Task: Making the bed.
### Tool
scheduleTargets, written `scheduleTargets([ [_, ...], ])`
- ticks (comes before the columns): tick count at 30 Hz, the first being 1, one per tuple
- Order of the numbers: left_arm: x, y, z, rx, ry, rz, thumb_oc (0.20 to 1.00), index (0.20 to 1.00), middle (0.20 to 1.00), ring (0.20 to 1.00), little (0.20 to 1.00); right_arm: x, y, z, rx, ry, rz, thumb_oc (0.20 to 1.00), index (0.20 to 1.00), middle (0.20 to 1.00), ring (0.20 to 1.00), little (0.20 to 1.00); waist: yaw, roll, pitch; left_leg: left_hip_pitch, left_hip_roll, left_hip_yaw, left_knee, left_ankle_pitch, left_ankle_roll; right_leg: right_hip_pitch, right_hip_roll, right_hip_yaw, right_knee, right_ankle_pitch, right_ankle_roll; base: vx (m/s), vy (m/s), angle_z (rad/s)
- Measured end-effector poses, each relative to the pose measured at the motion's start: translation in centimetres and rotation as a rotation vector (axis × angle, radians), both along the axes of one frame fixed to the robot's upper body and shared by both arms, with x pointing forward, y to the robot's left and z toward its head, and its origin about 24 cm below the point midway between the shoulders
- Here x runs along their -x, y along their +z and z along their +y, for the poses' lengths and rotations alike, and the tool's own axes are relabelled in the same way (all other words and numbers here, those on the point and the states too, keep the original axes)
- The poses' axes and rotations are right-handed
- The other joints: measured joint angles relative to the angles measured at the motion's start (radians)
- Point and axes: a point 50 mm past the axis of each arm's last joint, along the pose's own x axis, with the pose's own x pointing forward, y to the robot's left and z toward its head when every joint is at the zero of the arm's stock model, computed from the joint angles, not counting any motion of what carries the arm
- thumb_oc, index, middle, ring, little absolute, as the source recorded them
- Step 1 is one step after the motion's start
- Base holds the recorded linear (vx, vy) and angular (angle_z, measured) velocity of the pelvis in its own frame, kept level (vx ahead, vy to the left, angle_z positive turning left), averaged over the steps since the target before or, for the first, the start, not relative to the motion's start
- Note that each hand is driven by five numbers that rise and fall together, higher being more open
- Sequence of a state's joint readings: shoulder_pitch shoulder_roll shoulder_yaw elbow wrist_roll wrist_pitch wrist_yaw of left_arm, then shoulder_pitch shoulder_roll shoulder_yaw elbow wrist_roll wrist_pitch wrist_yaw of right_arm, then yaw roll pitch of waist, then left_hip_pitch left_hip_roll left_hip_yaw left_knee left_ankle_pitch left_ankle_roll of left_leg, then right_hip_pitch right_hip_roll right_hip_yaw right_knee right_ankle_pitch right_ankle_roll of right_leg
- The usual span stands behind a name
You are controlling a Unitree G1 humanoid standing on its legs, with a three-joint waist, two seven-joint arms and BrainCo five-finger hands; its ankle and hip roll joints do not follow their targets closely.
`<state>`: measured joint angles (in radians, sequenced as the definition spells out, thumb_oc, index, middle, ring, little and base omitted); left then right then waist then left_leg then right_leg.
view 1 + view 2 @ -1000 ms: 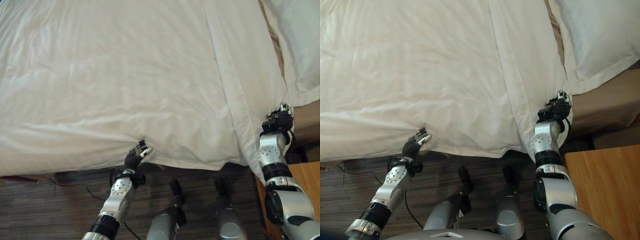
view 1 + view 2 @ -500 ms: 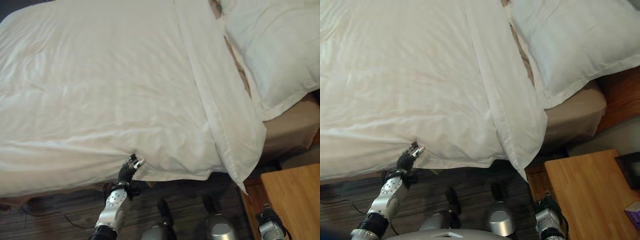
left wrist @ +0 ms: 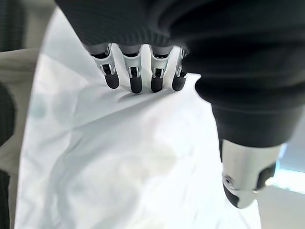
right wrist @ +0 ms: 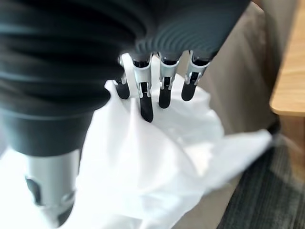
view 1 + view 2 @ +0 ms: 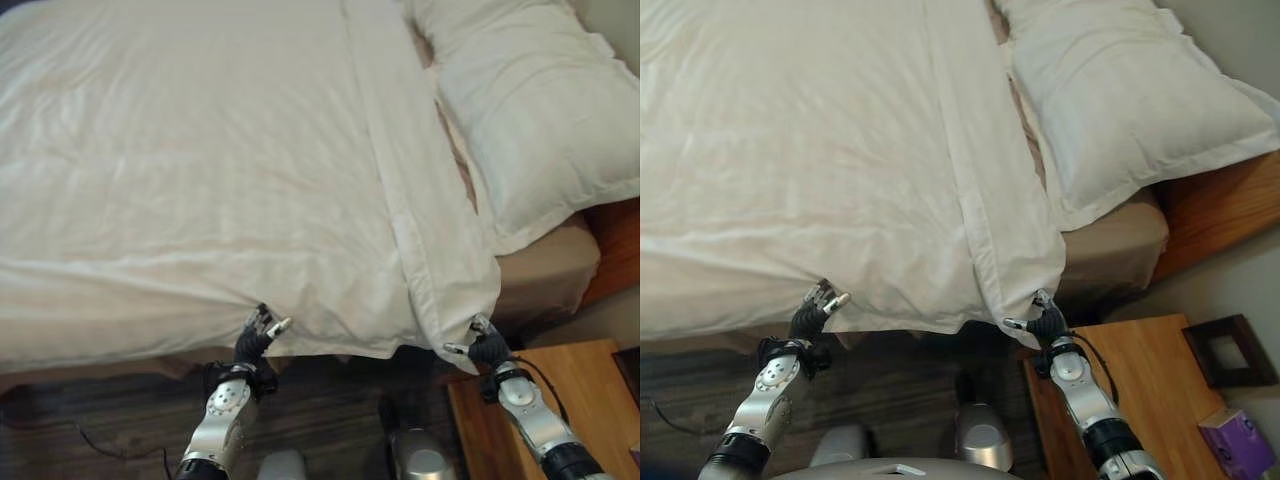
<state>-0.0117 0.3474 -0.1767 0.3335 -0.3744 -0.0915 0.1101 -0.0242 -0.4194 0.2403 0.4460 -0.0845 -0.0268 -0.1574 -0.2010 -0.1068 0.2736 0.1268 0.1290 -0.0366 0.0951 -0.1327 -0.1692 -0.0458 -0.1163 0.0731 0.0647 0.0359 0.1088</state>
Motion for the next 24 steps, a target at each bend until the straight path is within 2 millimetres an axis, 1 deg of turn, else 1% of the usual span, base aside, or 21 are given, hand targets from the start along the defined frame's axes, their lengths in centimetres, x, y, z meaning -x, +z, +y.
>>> scheduleTargets([
  [1,-0.4,0.5,-0.4,0.0,-0.022,-0.023,1.0,1.0,1.0,1.0,1.0,0.2,-0.1,-0.2,0.007,0.004,0.01,1.0,1.0,1.0,1.0,1.0,-0.009,0.01,0.0,0.003,0.007,-0.002,-0.042,-0.014,0.032,-0.015,0.003,-0.013,0.002,-0.004,0.014,-0.59,0.303,0.64],
  [2,-0.7,0.7,-1.1,-0.005,-0.066,-0.023,1.0,1.0,1.0,1.0,1.0,0.8,-0.7,0.2,-0.009,0.004,0.034,1.0,1.0,1.0,1.0,1.0,0.006,-0.015,-0.003,-0.009,-0.02,-0.003,-0.079,0.028,0.053,-0.04,-0.027,-0.016,0.007,0.018,0.024,-0.53,0.268,0.42],
  [3,-0.6,0.6,-1.4,-0.007,-0.089,-0.016,1.0,1.0,1.0,1.0,1.0,1.4,-1.1,0.5,-0.012,0.007,0.049,1.0,1.0,1.0,1.0,1.0,0.008,-0.029,-0.007,-0.006,-0.045,-0.008,-0.103,0.049,0.059,-0.04,-0.05,-0.021,-0.006,0.042,0.037,-0.63,0.304,0.21],
  [4,-0.3,0.3,-1.9,-0.025,-0.124,-0.003,1.0,1.0,1.0,1.0,1.0,1.5,-1.3,0.9,-0.026,0.005,0.051,1.0,1.0,1.0,1.0,1.0,0.007,-0.027,-0.008,0.004,-0.048,-0.002,-0.141,0.067,0.074,-0.047,-0.063,-0.025,-0.01,0.046,0.053,-0.31,0.121,-0.02],
  [5,0.0,0.0,-2.0,-0.032,-0.135,0.006,1.0,1.0,1.0,1.0,1.0,1.4,-1.4,1.4,-0.032,0.025,0.056,1.0,1.0,1.0,1.0,1.0,0.013,-0.03,-0.011,0.016,-0.058,0.004,-0.168,0.08,0.085,-0.059,-0.069,-0.021,-0.016,0.036,0.067,-0.33,0.097,-0.22],
  [6,0.1,0.0,-1.9,-0.035,-0.134,0.009,1.0,1.0,1.0,1.0,1.0,1.3,-1.4,1.9,-0.047,0.035,0.054,1.0,1.0,1.0,1.0,1.0,0.01,-0.031,-0.012,0.016,-0.064,0.013,-0.18,0.089,0.089,-0.058,-0.074,-0.013,-0.029,0.043,0.075,-0.38,0.08,-0.27],
  [7,0.2,-0.1,-1.9,-0.034,-0.134,0.011,1.0,1.0,1.0,1.0,1.0,1.2,-1.4,2.2,-0.058,0.037,0.053,1.0,1.0,1.0,1.0,1.0,0.01,-0.032,-0.012,0.009,-0.068,0.024,-0.181,0.099,0.086,-0.062,-0.078,-0.014,-0.038,0.067,0.086,-0.4,0.057,-0.22],
  [8,0.3,-0.1,-1.9,-0.034,-0.135,0.011,1.0,1.0,1.0,1.0,1.0,1.0,-1.4,2.5,-0.067,0.037,0.052,1.0,1.0,1.0,1.0,1.0,0.017,-0.033,-0.011,0.008,-0.078,0.038,-0.17,0.111,0.081,-0.07,-0.077,-0.02,-0.035,0.1,0.07,-0.36,0.033,-0.28],
  [9,0.3,-0.1,-1.9,-0.032,-0.134,0.013,1.0,1.0,1.0,1.0,1.0,0.6,-1.2,2.8,-0.067,0.047,0.046,1.0,1.0,1.0,1.0,1.0,0.015,-0.033,-0.003,0.005,-0.071,0.055,-0.154,0.106,0.084,-0.076,-0.069,-0.029,-0.028,0.116,0.06,-0.31,0.023,-0.31],
  [11,0.3,0.0,-2.1,-0.03,-0.143,0.01,1.0,1.0,1.0,1.0,1.0,0.0,-0.9,3.3,-0.067,0.07,0.032,1.0,1.0,1.0,1.0,1.0,0.024,-0.028,0.001,0.02,-0.065,0.076,-0.146,0.098,0.088,-0.07,-0.06,-0.024,-0.022,0.12,0.058,-0.31,0.002,-0.31],
  [13,0.1,0.2,-2.3,-0.024,-0.144,-0.004,1.0,1.0,1.0,1.0,1.0,-0.1,-0.7,3.4,-0.063,0.075,0.026,1.0,1.0,1.0,1.0,1.0,0.044,-0.018,0.004,0.017,-0.051,0.089,-0.13,0.098,0.096,-0.058,-0.057,-0.017,-0.056,0.079,0.093,-0.16,-0.048,-0.32],
  [14,-0.2,0.8,-2.7,-0.007,-0.141,-0.033,1.0,1.0,1.0,1.0,1.0,-0.5,-0.3,3.0,-0.054,0.066,0.011,1.0,1.0,1.0,1.0,1.0,0.076,0.043,0.022,0.015,0.007,0.108,-0.144,0.104,0.101,-0.108,-0.008,-0.012,0.1,0.032,0.063,-0.06,-0.09,-0.24],
  [15,-0.2,1.2,-2.8,-0.003,-0.145,-0.052,1.0,1.0,1.0,1.0,1.0,-0.5,-0.3,2.8,-0.052,0.063,0.01,1.0,1.0,1.0,1.0,1.0,0.078,0.057,0.023,0.007,0.026,0.104,-0.142,0.104,0.101,-0.127,0.01,-0.011,0.253,-0.037,0.059,-0.01,-0.089,-0.07],
  [16,-0.1,1.7,-2.6,-0.006,-0.14,-0.072,1.0,1.0,1.0,1.0,1.0,-0.4,-0.2,2.7,-0.051,0.065,0.008,1.0,1.0,1.0,1.0,1.0,0.085,0.046,0.009,0.008,0.016,0.098,-0.141,0.106,0.097,-0.105,0.005,-0.006,0.28,-0.125,0.048,-0.01,-0.085,0.08],
  [17,-0.2,1.9,-2.4,-0.001,-0.124,-0.082,1.0,1.0,1.0,1.0,1.0,-0.6,0.2,2.5,-0.052,0.058,-0.009,1.0,1.0,1.0,1.0,1.0,0.106,0.047,0.002,0.012,0.015,0.098,-0.139,0.106,0.099,-0.08,0.011,0.021,0.231,-0.162,0.0,-0.02,-0.083,-0.08],
  [19,-0.2,2.2,-2.3,-0.004,-0.111,-0.095,1.0,1.0,1.0,1.0,1.0,-1.6,1.4,2.4,-0.056,0.055,-0.066,1.0,1.0,1.0,1.0,1.0,0.112,0.072,-0.014,-0.007,0.031,0.11,-0.126,0.108,0.104,-0.095,0.032,0.028,0.213,-0.141,-0.014,0.0,-0.085,-0.24],
  [22,-0.4,2.5,-2.4,0.021,-0.066,-0.116,1.0,1.0,1.0,1.0,1.0,-1.8,1.8,2.0,-0.046,0.051,-0.077,1.0,1.0,1.0,1.0,1.0,0.109,0.079,-0.027,-0.016,0.038,0.128,-0.122,0.107,0.103,-0.099,0.042,0.04,0.2,-0.124,-0.016,0.03,-0.037,-0.18],
  [24,-0.4,2.5,-2.2,0.022,-0.056,-0.118,1.0,1.0,1.0,1.0,1.0,-1.9,2.2,1.9,-0.085,0.03,-0.098,1.0,1.0,1.0,1.0,1.0,0.106,0.078,-0.035,-0.015,0.036,0.138,-0.124,0.108,0.103,-0.094,0.041,0.044,0.18,-0.108,-0.008,0.04,-0.033,-0.1],
])
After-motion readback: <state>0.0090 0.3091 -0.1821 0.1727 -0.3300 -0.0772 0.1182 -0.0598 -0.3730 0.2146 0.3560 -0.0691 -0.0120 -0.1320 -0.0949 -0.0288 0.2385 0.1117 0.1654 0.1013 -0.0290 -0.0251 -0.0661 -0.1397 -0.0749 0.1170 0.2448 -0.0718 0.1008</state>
